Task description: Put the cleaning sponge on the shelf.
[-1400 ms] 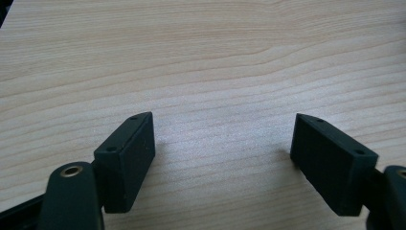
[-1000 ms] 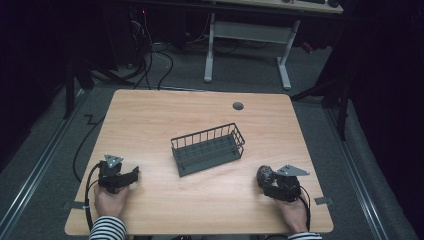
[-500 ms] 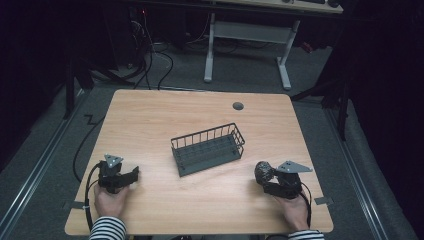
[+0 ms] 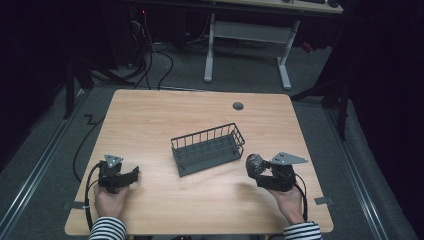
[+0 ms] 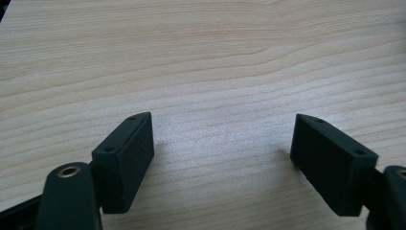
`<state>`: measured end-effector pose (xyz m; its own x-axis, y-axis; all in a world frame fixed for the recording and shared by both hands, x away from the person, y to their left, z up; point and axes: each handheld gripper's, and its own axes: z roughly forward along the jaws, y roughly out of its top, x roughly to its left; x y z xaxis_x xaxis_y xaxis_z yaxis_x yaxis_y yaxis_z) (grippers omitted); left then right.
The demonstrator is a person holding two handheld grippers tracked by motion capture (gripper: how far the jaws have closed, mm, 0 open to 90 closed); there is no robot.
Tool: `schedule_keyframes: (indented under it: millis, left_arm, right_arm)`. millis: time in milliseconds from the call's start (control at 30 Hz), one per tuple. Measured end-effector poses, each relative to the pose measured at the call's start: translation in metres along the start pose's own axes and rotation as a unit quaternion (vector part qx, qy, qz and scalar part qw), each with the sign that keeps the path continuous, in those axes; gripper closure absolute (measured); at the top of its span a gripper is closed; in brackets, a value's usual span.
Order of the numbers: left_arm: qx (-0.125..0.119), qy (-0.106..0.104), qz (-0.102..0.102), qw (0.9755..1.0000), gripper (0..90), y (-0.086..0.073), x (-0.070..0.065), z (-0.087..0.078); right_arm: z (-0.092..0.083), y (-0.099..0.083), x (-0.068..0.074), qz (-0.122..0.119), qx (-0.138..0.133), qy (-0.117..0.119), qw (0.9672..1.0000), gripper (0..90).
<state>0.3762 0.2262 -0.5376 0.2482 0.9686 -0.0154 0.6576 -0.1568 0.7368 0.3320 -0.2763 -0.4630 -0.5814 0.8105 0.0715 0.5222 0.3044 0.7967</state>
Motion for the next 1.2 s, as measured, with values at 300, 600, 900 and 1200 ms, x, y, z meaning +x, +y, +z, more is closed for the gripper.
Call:
schedule_keyframes:
  millis: [300, 600, 900, 1200]
  left_arm:
    - [0.0, -0.001, 0.001, 1.0, 22.4, 0.0, 0.0, 0.0]
    - [0.0, -0.001, 0.001, 1.0, 22.3, 0.0, 0.0, 0.0]
    - [0.0, -0.001, 0.0, 1.0, 22.5, 0.0, 0.0, 0.0]
    - [0.0, -0.001, 0.0, 1.0, 22.5, 0.0, 0.0, 0.0]
  right_arm:
    - [0.006, 0.026, 0.007, -0.015, -0.006, 0.008, 0.9998, 38.2]
    - [0.012, 0.052, 0.009, -0.022, -0.011, 0.022, 0.9995, 38.2]
    - [0.02, 0.079, 0.011, -0.035, -0.016, 0.026, 0.9989, 38.2]
    - [0.04, 0.096, 0.008, -0.037, -0.003, 0.021, 0.9991, 38.2]
